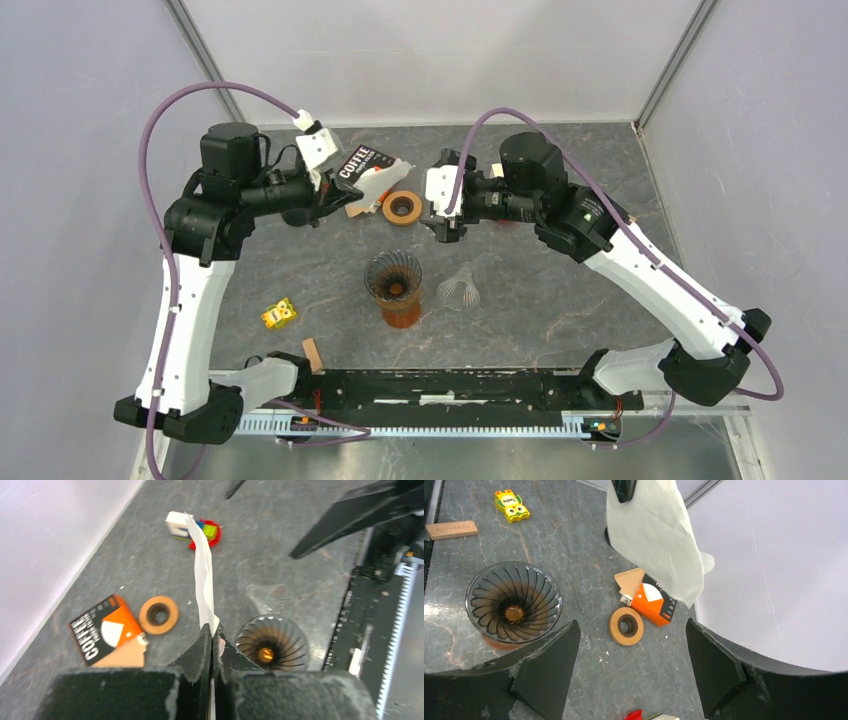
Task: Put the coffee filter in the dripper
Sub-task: Pick up the coffee filter from the center of the board, then place the coffee filter in the coffee dripper.
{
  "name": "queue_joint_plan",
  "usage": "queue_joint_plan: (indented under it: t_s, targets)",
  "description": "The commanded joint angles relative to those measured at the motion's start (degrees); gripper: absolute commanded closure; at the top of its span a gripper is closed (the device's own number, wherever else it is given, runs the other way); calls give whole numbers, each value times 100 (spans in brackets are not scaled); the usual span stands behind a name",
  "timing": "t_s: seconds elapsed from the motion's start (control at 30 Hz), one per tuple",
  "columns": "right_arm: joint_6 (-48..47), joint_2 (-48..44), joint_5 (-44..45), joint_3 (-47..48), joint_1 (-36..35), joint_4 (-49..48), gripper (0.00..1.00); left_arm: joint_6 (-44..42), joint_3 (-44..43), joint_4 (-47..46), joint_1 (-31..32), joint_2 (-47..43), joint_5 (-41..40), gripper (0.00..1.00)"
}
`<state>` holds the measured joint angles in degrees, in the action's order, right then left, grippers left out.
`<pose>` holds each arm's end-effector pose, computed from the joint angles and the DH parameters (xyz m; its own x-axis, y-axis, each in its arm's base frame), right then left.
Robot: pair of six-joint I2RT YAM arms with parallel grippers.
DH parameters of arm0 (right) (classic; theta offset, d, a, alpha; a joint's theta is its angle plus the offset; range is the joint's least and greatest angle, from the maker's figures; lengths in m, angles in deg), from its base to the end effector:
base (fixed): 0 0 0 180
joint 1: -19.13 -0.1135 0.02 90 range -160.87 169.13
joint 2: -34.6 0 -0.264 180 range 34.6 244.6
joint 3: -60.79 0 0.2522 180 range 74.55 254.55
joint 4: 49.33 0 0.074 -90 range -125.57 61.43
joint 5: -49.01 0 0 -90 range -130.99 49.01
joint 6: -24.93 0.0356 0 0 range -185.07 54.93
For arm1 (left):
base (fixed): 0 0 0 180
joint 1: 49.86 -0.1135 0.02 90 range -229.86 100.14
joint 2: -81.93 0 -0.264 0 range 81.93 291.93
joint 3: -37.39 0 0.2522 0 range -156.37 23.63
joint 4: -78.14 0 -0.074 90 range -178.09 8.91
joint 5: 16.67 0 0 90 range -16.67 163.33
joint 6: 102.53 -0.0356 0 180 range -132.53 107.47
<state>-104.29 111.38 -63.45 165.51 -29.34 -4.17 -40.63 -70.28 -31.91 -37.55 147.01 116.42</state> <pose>0.1785 0.2220 0.4570 0.4384 -0.3864 -0.8115 -0.8475 0.1229 -0.5163 0.1739 -0.0628 0.4776 -0.0435 0.3616 -0.9313 0.8717 0.4691 0.1414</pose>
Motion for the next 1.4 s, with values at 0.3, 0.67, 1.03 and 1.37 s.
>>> queue_joint_plan:
  t_s: [0.3,0.67,1.03,1.37]
  targets:
    - [-646,-1161,-352,-600,27,696,20,-398,119,410,1234,-49,826,98]
    - [-1214,-1525,-1287,-616,136,1518,49,-2017,356,1104,2017,82,847,98]
    - [-1124,-1262,-1950,-720,171,1609,61,-2445,587,1268,2283,139,720,98]
    - [-984,-1085,-2039,-732,171,1465,67,-2494,564,1264,2337,174,745,98]
